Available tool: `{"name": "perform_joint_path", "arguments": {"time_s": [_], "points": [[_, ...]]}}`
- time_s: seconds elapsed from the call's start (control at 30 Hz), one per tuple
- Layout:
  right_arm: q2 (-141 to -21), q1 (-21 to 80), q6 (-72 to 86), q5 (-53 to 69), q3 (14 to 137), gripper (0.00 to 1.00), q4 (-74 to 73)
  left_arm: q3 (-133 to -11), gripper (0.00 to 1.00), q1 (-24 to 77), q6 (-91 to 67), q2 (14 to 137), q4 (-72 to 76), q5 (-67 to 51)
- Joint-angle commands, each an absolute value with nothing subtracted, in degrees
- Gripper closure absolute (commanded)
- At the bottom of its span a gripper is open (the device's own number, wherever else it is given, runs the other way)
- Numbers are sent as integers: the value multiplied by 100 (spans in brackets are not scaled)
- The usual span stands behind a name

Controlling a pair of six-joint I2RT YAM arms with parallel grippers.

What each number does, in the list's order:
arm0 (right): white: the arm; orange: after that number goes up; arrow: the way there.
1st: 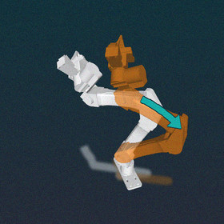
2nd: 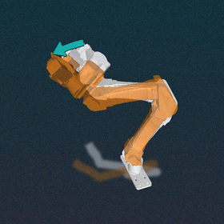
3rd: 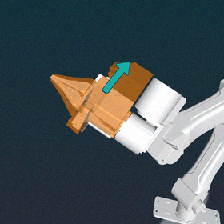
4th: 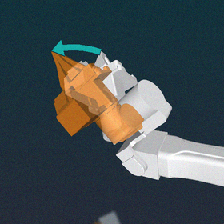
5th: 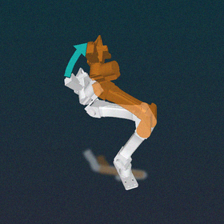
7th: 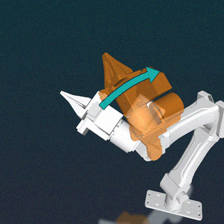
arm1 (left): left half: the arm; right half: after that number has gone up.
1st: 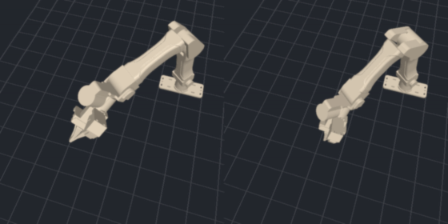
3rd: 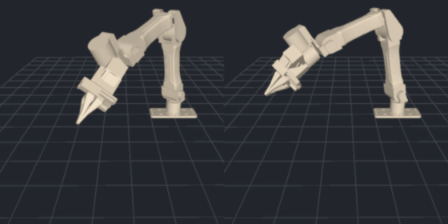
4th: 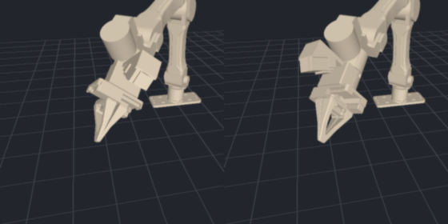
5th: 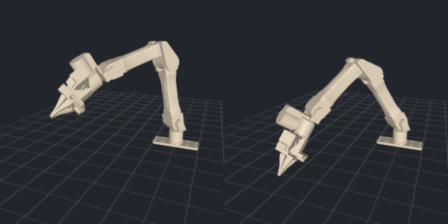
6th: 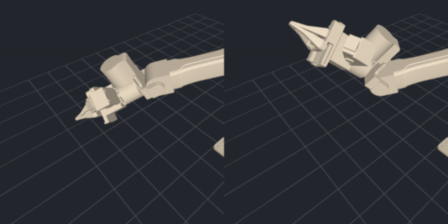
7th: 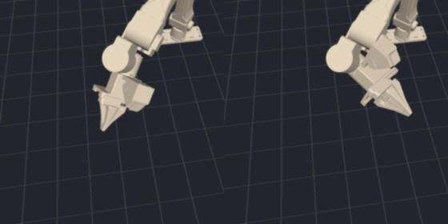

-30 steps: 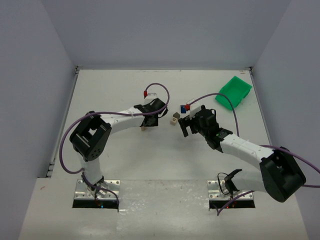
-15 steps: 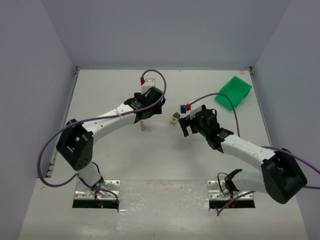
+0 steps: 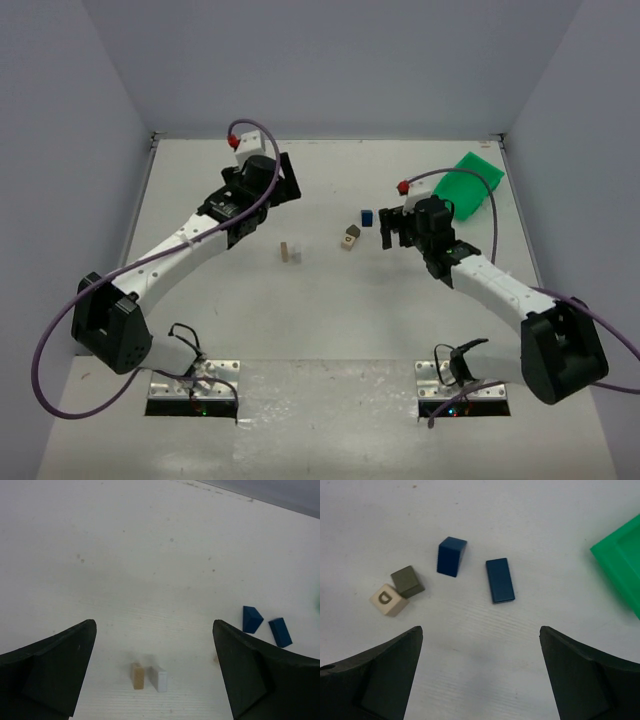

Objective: Build the wood block tower

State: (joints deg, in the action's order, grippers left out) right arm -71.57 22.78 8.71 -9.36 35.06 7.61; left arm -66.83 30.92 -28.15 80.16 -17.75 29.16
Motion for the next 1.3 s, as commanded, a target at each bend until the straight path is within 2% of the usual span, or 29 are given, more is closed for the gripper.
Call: {"name": "perform_joint_path", "arguments": {"time_s": [0.0,0.23,0.43,0.63,0.83,0.93,1.13,1.27], "points": [[-7839,1696,1065,-538,4064,1,515,-6013,0,2341,-3152,7548,-1216,2430],[-9321,1405,440,-385,5199,1,221,-5048,0,1344,-3863,6968,-884,2235],[-10306,1030,333,190,6202,1,-191,-4939,0,1274,-4096,6943,-1046,2707],[-10951,976,114,549,6636,2,-554,-4751,0,1274,-4021,6790,-725,2646],[-11109,973,-213,607,6496,10,-627,-4612,0,1274,-4022,6665,-574,2631],[-11245,969,-259,448,6476,20,-613,-4599,0,1274,-4023,6656,-551,2605],[-11396,977,-410,695,6618,63,-624,-4587,0,1274,-3989,6634,-529,2529],[-11147,993,-664,994,6516,73,-536,-4530,0,1274,-3955,6563,-461,2459]]}}
